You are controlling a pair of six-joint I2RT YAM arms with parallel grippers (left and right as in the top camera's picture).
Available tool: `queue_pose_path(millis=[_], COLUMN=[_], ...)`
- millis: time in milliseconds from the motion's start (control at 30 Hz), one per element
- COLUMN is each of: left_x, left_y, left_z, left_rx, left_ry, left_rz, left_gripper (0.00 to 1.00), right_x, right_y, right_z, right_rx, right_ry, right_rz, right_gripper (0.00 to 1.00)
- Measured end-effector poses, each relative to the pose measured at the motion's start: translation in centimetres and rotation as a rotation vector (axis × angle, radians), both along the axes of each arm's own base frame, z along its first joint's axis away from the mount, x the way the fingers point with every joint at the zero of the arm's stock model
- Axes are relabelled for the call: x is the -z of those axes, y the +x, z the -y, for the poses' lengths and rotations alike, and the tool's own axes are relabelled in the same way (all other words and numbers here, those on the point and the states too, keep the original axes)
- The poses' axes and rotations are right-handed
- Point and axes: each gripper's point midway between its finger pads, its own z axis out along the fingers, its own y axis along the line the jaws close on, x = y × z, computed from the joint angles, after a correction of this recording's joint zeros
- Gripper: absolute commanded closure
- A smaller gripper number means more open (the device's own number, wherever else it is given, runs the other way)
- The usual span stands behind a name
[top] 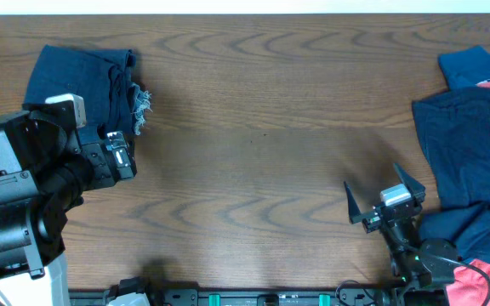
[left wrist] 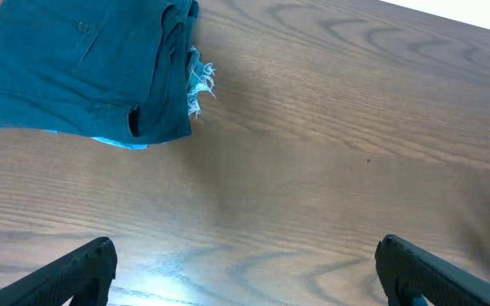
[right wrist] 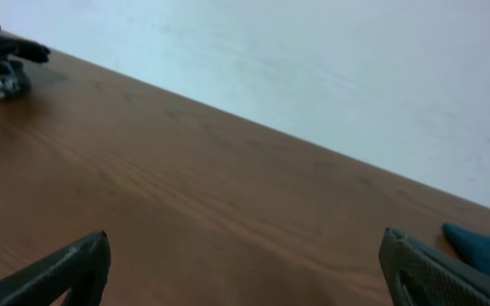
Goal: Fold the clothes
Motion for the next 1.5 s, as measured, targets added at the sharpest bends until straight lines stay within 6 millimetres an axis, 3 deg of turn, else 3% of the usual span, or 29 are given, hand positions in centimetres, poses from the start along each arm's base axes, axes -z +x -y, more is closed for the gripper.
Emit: queue_pose_path(millis=[1100,1300,1500], left_x=[0.0,-0.6,-2.9], left_y=[0.0,-0.3,-0.1], left_z=[0.1,1.6,3.5], left_rx=[0.006,0.066,0.147], left_ry=[0.0,0.014,0.123], left_rz=[0.0,0.026,0.187], left_gripper=[0.02,0.02,0.02], right_x=[0.3,0.3,0.3], right_y=[0.2,0.2,0.2], right_z=[0.0,0.0,0.0], right_rx=[0.0,0.0,0.0], right_ry=[0.001,0.0,0.001], right_rz=[0.013,0.013,0.013], right_gripper=[0.01,0.01,0.01])
